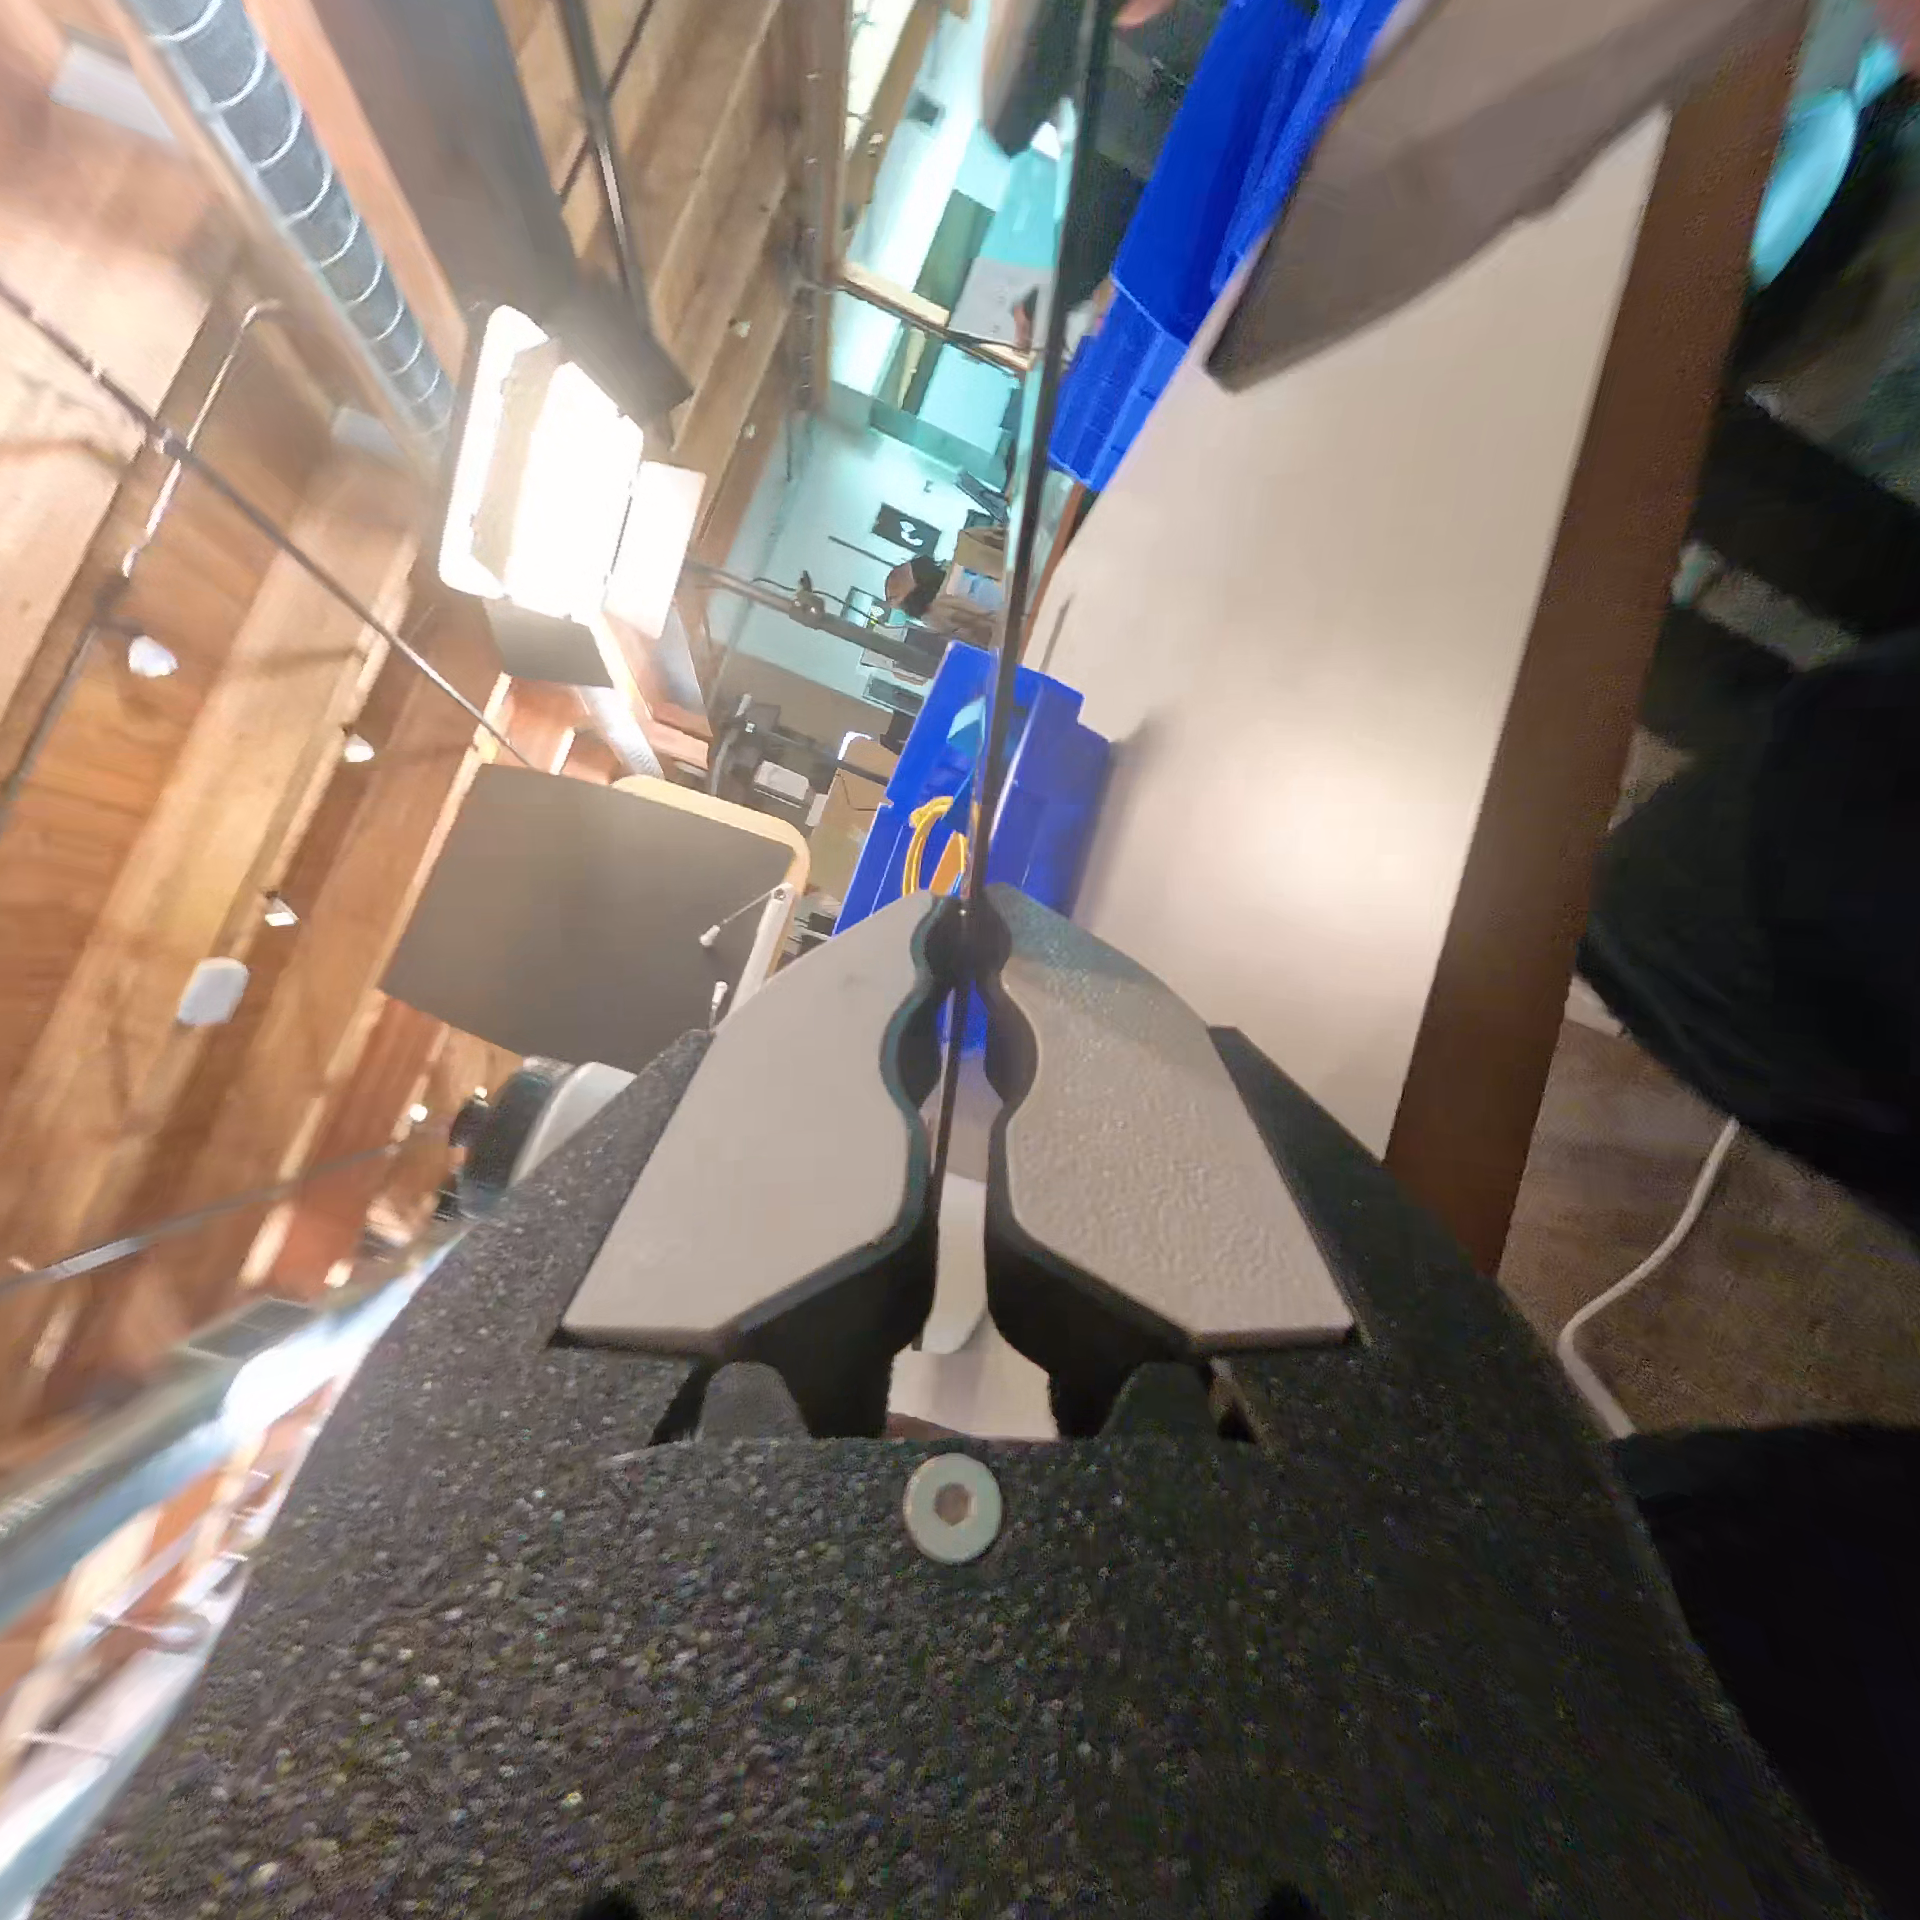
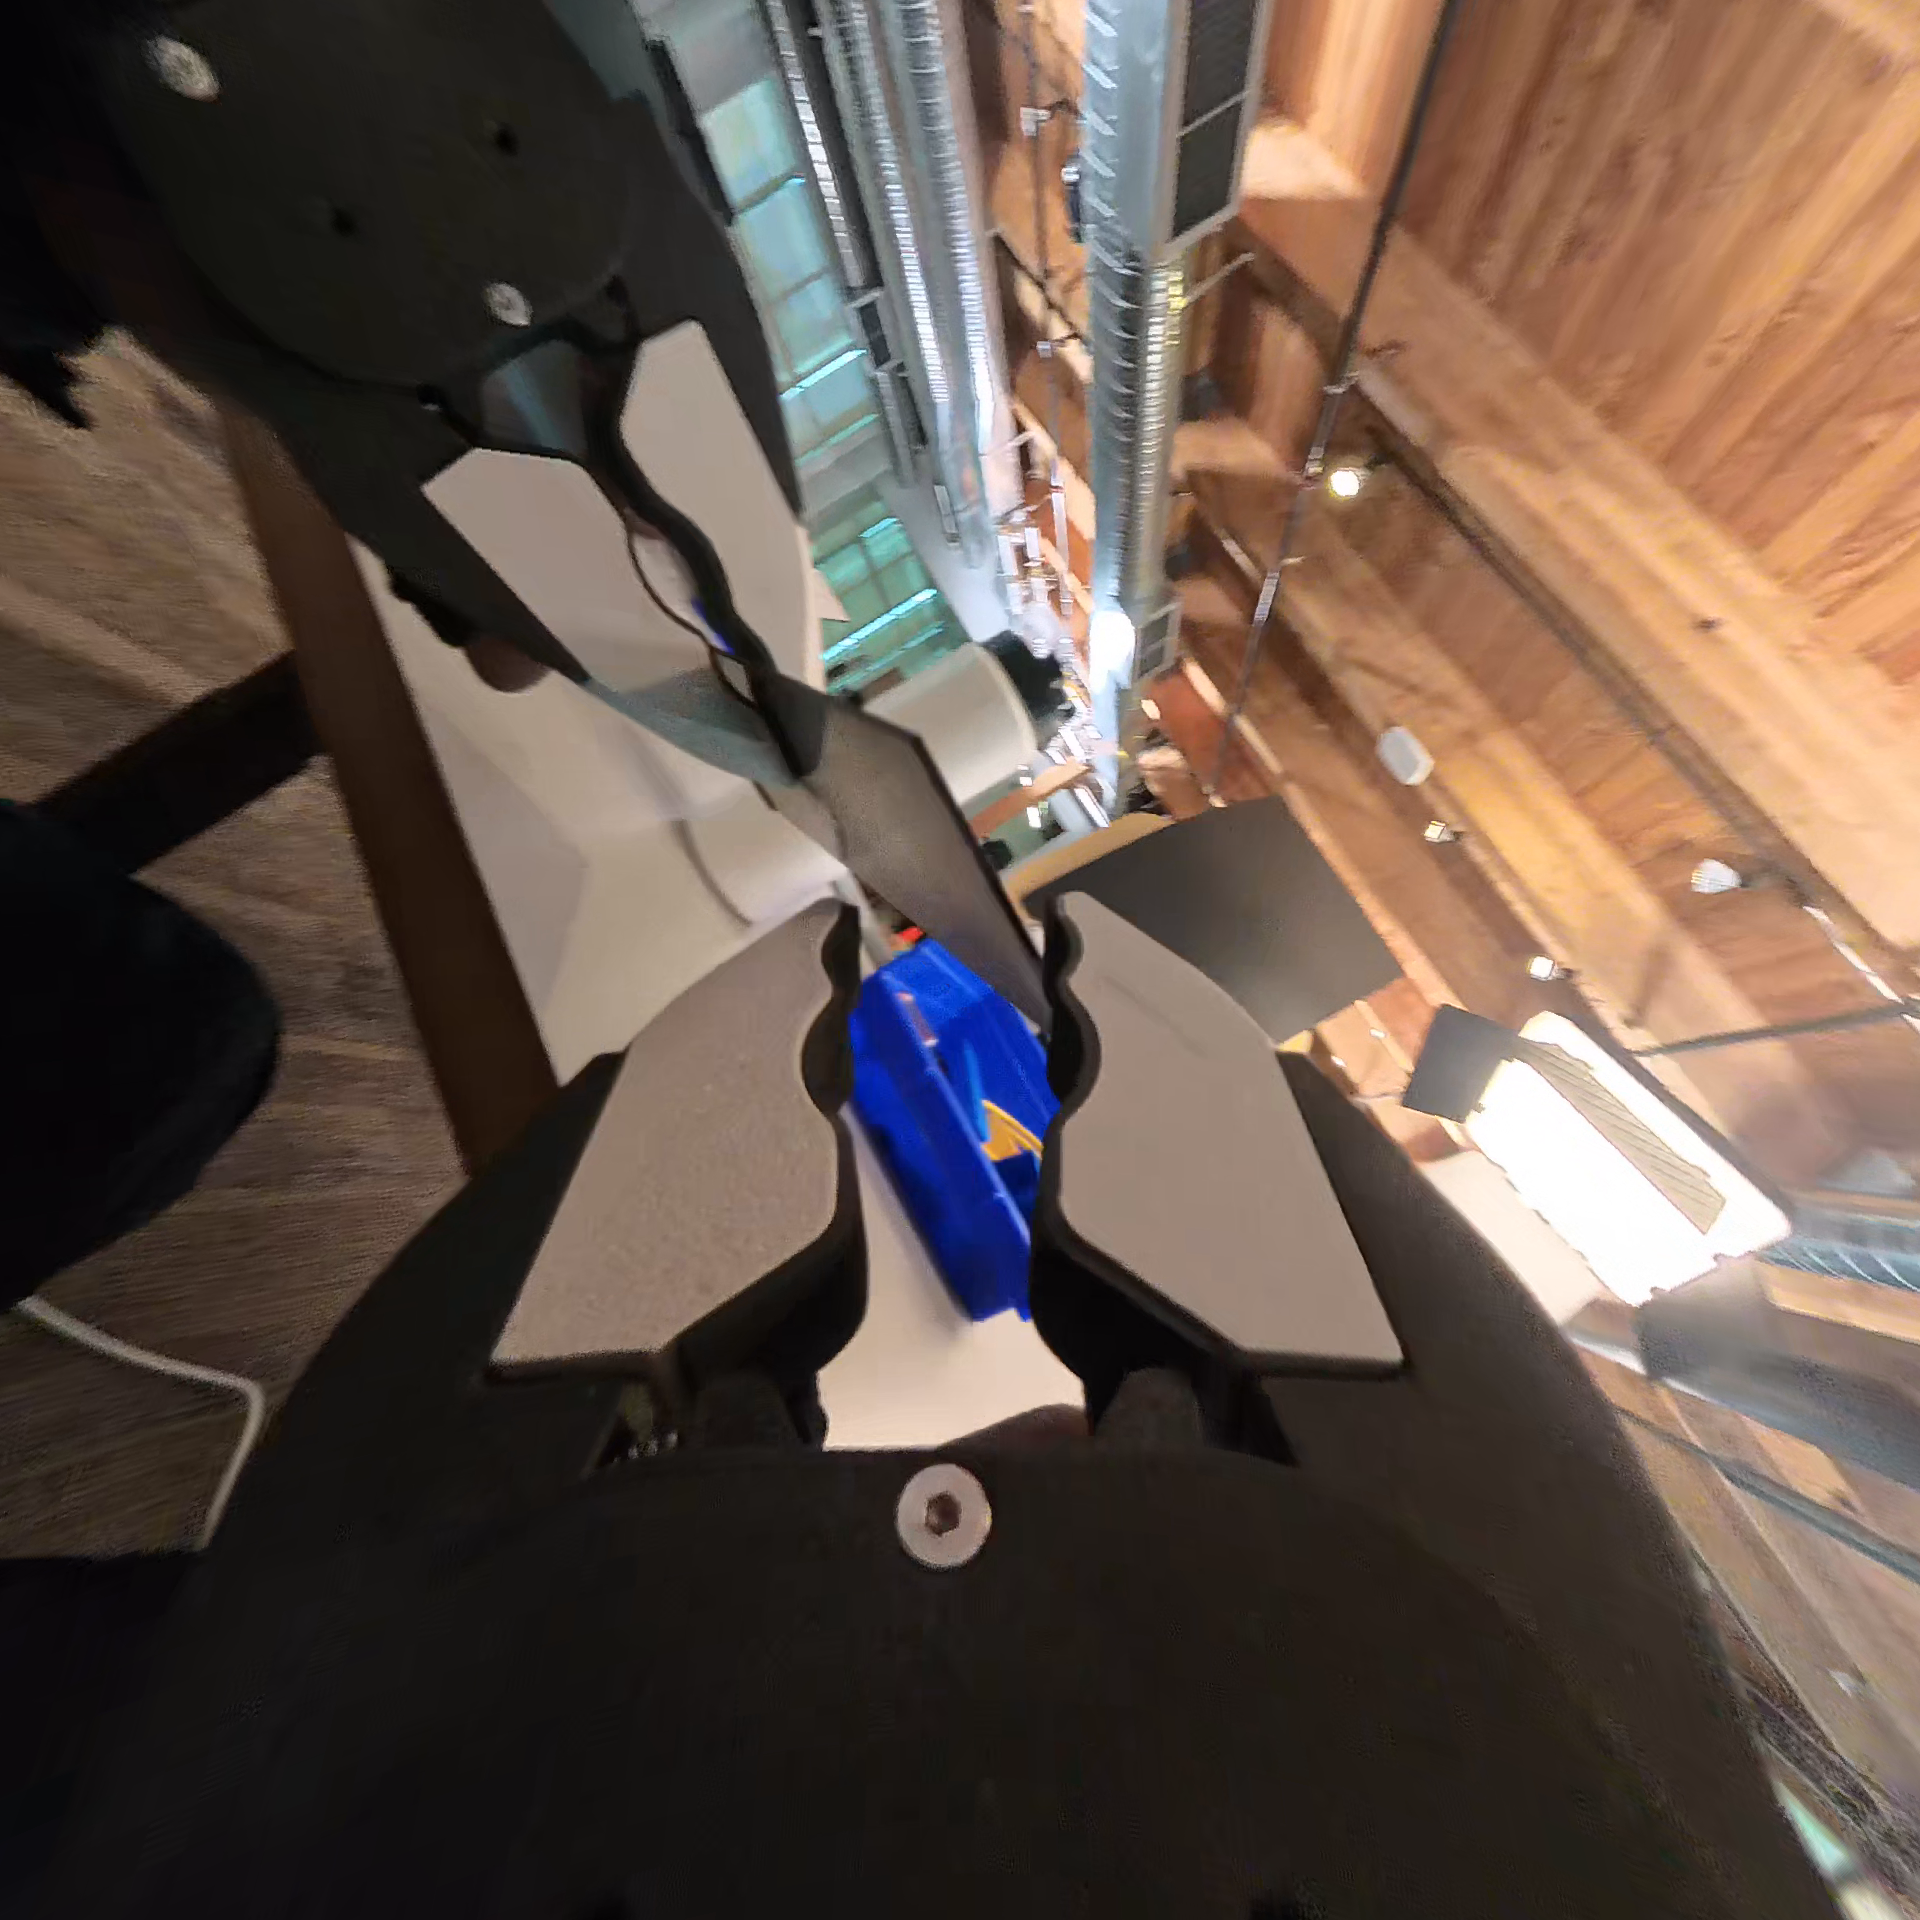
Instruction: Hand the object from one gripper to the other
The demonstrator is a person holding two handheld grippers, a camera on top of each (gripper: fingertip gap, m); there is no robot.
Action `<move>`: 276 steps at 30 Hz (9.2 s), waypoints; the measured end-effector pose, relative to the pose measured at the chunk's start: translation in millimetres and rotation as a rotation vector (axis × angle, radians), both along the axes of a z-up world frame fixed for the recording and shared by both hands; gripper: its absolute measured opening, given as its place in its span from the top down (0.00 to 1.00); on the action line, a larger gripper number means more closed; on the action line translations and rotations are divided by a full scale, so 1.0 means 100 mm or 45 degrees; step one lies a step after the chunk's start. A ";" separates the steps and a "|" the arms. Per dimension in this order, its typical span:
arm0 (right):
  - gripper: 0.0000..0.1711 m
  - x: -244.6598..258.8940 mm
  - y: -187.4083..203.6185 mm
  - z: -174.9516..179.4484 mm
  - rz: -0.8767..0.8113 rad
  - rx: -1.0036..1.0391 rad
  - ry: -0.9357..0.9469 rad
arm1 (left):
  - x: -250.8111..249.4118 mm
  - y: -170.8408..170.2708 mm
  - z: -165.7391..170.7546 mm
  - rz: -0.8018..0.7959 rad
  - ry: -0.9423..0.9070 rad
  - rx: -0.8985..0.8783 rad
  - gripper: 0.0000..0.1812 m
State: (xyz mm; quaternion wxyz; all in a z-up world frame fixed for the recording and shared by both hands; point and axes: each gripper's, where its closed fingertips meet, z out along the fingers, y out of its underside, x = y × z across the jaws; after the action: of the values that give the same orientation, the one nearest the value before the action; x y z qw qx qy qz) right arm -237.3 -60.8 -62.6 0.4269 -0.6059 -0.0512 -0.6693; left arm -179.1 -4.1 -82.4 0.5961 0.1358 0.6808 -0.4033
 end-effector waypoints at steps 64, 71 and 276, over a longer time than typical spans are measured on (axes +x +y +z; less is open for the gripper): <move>0.99 -0.09 0.24 -0.14 1.062 0.883 1.344 | -0.69 -0.45 0.14 -1.250 1.826 -0.891 0.96; 0.79 0.20 0.07 -0.17 0.924 1.134 1.483 | -0.52 -0.25 0.32 -0.951 1.131 -0.823 0.99; 0.76 4.45 0.21 -0.70 -0.221 -1.222 0.672 | 1.69 -0.42 -0.17 -0.288 0.965 -0.336 0.85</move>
State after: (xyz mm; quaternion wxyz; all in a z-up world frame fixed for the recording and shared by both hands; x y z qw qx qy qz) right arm 207.3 -40.0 -132.4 0.0444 -0.8816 -0.1915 -0.4291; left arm -10.3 -45.9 -99.5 0.2677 -0.0258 0.7753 -0.5715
